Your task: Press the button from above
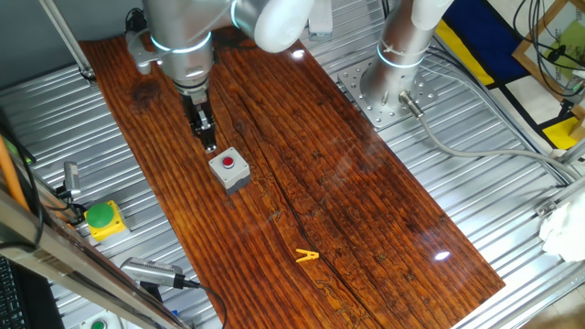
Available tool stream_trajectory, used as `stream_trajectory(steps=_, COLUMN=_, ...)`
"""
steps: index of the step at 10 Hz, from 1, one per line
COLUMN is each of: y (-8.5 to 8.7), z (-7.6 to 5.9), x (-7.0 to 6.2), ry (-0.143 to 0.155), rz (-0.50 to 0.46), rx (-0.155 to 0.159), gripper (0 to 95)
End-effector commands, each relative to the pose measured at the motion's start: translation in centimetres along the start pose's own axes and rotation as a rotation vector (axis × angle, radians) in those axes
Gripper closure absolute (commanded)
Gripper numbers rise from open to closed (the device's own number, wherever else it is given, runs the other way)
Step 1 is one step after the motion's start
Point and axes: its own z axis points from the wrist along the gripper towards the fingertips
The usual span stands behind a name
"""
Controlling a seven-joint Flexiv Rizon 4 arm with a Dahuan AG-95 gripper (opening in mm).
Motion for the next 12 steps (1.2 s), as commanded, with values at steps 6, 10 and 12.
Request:
stream_trajectory(steps=6, y=-1.1, z=-1.3, x=1.5, ry=0.073, rz=0.052, rx=0.011, gripper=38.0)
stream_trajectory(steps=10, y=-2.1, z=-1.4, x=2.5, ry=0.077, rz=0.049, rx=0.010, gripper=38.0)
stream_trajectory(steps=12, y=-2.4, z=-1.3, x=2.8, ry=0.078, rz=0.053, rx=0.003, gripper=38.0)
